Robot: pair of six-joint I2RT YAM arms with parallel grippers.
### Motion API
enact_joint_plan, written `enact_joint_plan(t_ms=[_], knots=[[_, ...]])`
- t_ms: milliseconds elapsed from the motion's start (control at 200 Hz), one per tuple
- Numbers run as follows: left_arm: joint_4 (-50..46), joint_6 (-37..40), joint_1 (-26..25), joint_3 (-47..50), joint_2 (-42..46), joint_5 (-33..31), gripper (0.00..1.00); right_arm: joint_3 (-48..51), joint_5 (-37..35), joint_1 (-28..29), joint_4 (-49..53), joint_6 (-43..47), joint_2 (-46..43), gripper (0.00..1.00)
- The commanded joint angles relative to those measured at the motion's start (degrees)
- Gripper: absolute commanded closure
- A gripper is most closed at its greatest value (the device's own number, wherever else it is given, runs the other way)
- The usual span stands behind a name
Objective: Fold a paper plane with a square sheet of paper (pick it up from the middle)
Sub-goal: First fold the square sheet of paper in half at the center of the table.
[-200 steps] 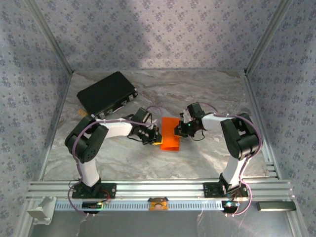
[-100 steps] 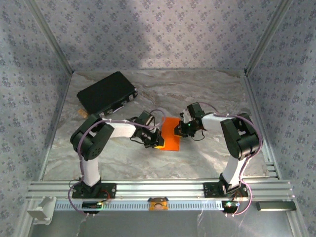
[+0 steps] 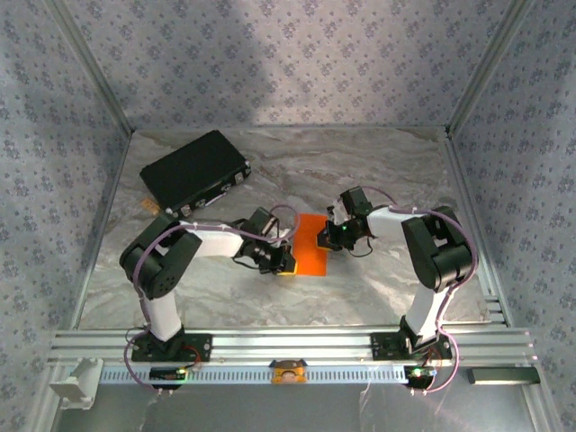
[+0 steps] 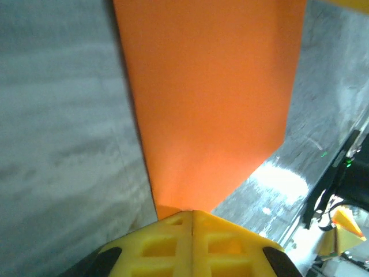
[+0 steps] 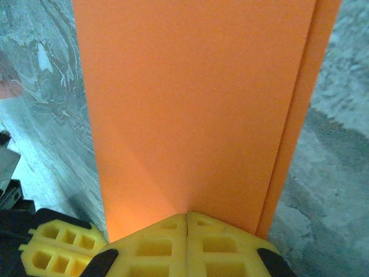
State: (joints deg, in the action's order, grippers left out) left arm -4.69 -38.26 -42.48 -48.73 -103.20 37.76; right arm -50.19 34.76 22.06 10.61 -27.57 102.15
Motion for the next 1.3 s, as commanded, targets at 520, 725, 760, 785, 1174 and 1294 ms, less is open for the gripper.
enact_joint_plan(t_ms=[520,725,760,785,1174,1294], knots=[[-1.43,-6.10,4.40,1.80,15.34,-5.77,1.00,-2.77,1.34,3.31,7.66,8.65,2.05,1.00],[4.56,-8.84,5.74,-3.09,6.85,1.33,1.00,-3.01,1.39,4.05,8.29,9.27,1.91,1.00],[5.23,-9.03,5.37,-3.33,5.70,2.15,1.00,-3.04,1.28,4.04,8.20,9.13,1.98,1.00],[5.61,-9.02,5.13,-3.37,4.97,2.49,1.00,-3.09,1.03,4.04,8.29,9.12,2.02,1.00],[9.53,-9.31,3.13,3.06,-0.84,2.86,1.00,-3.62,0.21,4.10,9.25,8.87,2.88,1.00],[5.95,-7.28,2.66,2.79,-1.39,0.76,1.00,-3.76,-0.07,4.04,9.32,8.72,2.97,1.00]])
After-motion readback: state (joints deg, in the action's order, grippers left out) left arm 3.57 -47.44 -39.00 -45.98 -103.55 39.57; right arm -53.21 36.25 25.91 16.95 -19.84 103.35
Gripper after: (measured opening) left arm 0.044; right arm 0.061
